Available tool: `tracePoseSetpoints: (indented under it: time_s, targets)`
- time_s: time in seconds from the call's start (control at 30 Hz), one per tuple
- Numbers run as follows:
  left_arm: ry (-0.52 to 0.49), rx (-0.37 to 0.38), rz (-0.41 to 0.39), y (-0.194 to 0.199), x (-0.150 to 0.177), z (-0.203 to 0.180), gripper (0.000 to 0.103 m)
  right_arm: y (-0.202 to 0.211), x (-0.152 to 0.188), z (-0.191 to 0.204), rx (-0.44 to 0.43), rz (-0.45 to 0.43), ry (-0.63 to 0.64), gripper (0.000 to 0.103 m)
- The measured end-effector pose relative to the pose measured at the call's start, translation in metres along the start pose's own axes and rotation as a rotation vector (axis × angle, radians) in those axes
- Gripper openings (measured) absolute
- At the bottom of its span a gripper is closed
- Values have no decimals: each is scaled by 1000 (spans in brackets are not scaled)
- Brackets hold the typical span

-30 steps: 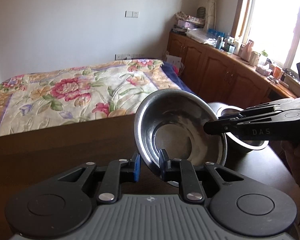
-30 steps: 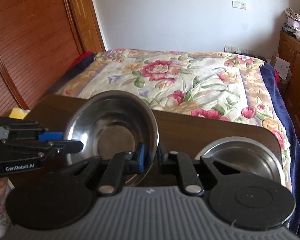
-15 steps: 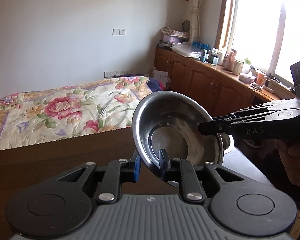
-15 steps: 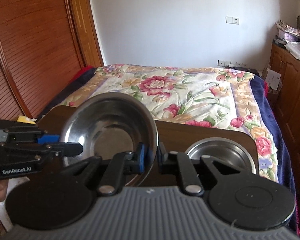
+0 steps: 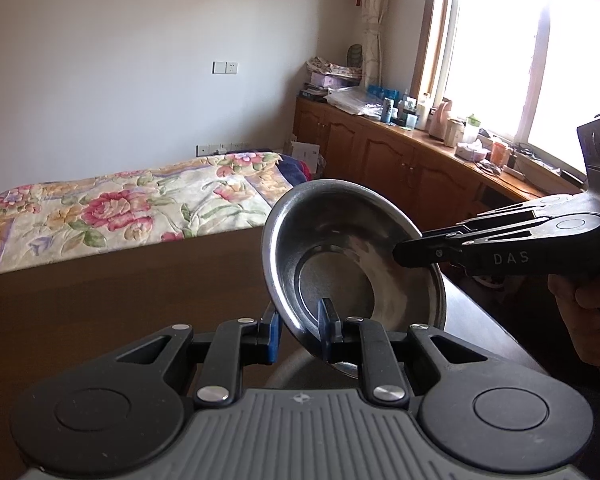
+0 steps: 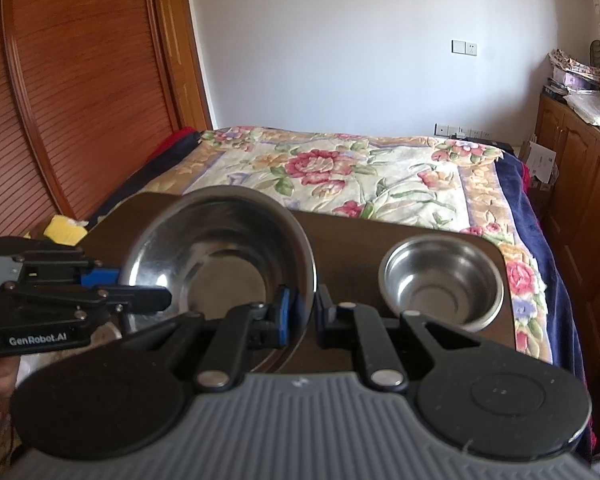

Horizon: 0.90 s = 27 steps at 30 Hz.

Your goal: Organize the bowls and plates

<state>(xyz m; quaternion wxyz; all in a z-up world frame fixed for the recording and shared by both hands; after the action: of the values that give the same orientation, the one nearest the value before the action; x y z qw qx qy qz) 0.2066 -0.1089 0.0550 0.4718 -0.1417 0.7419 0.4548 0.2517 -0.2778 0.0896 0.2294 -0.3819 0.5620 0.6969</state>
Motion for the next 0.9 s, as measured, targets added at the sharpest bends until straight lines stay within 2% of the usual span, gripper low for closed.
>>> tracePoseSetpoints:
  time_s: [0.53, 0.9]
  targets:
    - [5, -1, 6, 28, 42, -18, 47, 24, 41, 22, -13, 6, 4, 15]
    - [-9, -26, 71, 22, 68, -17, 48, 19, 65, 32, -15, 39, 30, 15]
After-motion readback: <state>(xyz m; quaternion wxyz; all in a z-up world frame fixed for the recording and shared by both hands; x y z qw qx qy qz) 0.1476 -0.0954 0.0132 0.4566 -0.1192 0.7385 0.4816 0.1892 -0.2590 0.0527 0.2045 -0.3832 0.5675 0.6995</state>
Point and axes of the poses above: each gripper's, at about its wrist camera, not at the fingertips, and y roughly against the way its jaws point, z to its left, x to its underside, the point moved 3 cm from there along -y, roughly the way its jaws point, and after that the axes turned 2 degrees about x, right-handed, at the moved point
